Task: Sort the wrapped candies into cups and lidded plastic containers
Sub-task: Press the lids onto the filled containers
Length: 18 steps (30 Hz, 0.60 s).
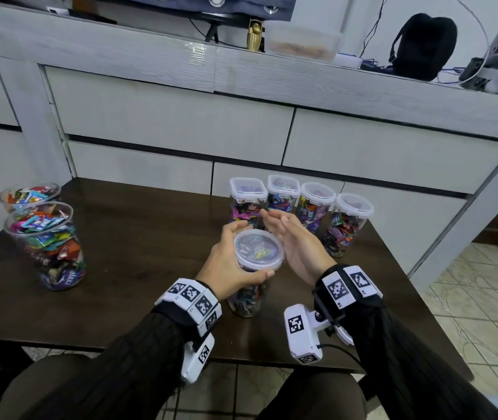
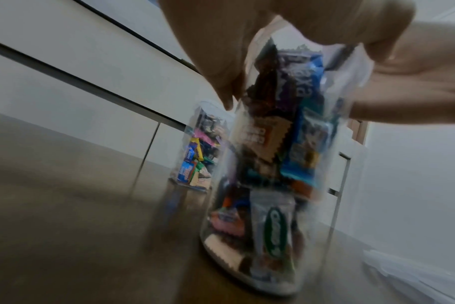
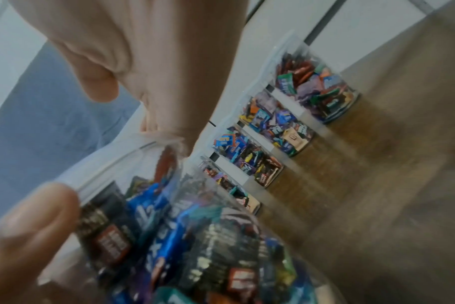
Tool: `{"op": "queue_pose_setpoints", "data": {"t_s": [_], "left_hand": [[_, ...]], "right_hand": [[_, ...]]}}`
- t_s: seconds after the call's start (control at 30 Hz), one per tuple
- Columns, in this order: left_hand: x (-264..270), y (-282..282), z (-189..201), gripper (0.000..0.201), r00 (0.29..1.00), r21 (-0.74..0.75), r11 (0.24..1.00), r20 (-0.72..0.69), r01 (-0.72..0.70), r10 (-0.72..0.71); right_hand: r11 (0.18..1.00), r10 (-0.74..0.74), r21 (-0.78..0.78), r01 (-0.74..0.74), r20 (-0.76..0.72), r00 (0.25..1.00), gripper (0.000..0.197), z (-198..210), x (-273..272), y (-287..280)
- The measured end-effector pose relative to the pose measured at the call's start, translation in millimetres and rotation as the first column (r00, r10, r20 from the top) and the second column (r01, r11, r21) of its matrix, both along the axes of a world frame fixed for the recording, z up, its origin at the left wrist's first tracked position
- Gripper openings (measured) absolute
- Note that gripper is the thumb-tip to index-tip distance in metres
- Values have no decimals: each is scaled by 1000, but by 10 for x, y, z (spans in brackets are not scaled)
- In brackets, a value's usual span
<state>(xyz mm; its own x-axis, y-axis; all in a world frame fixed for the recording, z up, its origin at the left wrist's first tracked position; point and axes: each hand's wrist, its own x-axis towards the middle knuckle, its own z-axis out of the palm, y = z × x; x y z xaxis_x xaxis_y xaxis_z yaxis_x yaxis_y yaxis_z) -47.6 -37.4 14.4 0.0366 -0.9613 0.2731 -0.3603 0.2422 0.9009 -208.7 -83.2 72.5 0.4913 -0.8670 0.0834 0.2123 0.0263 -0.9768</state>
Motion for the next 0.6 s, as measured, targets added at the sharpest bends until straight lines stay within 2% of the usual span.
{"op": "queue_pose_setpoints", "data": {"t_s": [0.03, 0.07, 0.1, 0.13, 0.17, 0.2, 0.23, 0.3, 0.4, 0.5, 0.6], "left_hand": [[42, -24, 25, 98, 1000, 7, 1000, 19, 19, -19], [82, -46, 52, 98, 999, 16, 999, 39, 36, -37], [118, -63, 75, 99, 997, 30, 998, 52, 53, -55], [150, -75, 92, 105, 996, 49, 996, 55, 70, -72], [176, -76, 101, 113, 995, 70, 994, 46, 81, -85], [194, -67, 107, 120, 996, 90, 992, 31, 86, -89], [204, -48, 103, 124, 996, 105, 991, 18, 81, -83], [198, 1, 54, 117, 998, 119, 991, 6, 55, -56], [92, 105, -41, 98, 999, 98, 995, -4, 33, -32], [-49, 147, -103, 98, 997, 86, 994, -11, -71, 73], [-76, 119, -61, 99, 989, 116, 982, 18, -149, 148]], "right_hand": [[998, -32, 53, 31, 32, 999, 32, -18, -12, 1], [994, -70, 79, 70, 4, 998, 30, -38, -27, 1], [992, -117, 37, 122, -119, 986, 29, -60, -48, 0], [984, -176, -83, 157, -319, 931, 27, -85, -82, -1], [959, -255, -239, 152, -500, 828, 25, -117, -131, -10], [914, -355, -384, 129, -605, 713, 24, -142, -187, -12], [869, -442, -478, 129, -632, 636, 23, -151, -238, 4], [823, -524, -536, 185, -595, 610, 28, -139, -304, 62], [827, -521, -539, 159, -630, 576, 38, -83, -264, 143], [801, -550, -597, 54, -697, 461, 46, 39, -185, 148], [818, -527, -575, -9, -757, 387, 56, 105, -118, 115]]}}
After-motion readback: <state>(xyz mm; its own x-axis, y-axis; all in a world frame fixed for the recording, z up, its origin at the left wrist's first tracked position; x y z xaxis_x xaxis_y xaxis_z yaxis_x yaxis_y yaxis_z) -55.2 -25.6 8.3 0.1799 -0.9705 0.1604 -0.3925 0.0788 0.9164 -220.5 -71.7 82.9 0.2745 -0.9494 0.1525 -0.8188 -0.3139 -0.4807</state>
